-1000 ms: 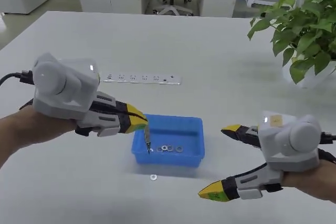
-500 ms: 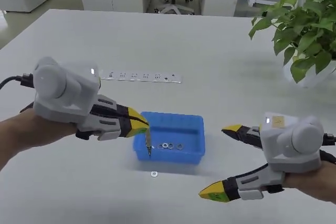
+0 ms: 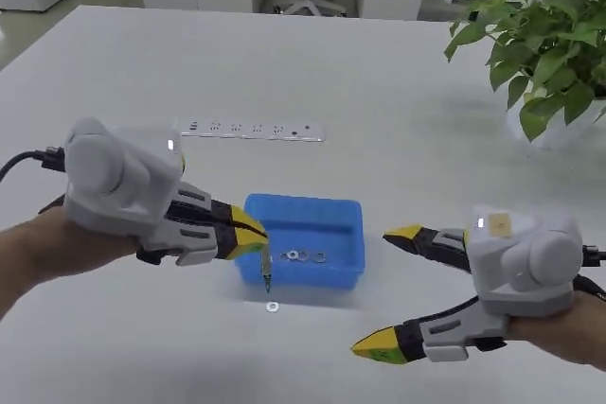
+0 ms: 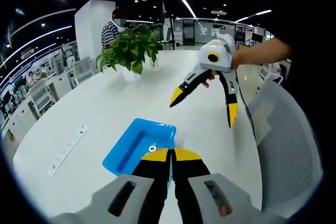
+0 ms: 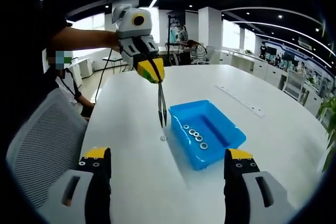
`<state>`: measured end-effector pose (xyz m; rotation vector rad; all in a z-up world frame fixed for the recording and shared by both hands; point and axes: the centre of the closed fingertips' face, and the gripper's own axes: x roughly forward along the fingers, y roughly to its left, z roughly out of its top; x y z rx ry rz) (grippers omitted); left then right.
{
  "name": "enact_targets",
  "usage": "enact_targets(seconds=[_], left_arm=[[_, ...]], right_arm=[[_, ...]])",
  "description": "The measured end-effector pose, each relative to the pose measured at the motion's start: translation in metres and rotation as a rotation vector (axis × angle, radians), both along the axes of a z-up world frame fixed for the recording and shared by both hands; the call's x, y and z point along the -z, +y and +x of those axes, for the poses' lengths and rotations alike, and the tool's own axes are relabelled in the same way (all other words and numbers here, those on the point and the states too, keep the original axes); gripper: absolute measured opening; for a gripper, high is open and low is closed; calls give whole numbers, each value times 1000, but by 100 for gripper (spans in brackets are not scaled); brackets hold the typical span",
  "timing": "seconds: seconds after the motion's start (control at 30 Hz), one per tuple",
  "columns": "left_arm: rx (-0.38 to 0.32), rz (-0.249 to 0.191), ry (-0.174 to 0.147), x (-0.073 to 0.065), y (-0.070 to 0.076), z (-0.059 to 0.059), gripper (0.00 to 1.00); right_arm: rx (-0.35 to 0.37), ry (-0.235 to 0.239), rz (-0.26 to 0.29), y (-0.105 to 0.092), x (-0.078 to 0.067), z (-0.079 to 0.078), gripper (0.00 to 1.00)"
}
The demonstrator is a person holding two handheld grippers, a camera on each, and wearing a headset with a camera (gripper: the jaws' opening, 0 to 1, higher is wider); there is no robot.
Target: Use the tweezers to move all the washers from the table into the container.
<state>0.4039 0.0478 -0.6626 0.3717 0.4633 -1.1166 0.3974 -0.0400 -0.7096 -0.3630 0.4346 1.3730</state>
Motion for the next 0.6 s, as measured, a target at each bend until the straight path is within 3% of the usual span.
enact_targets(seconds=[0.6], left_arm=[[8, 1, 23, 18, -2, 2, 5]], right_arm=[[-43, 12, -8, 11, 8, -5, 81]])
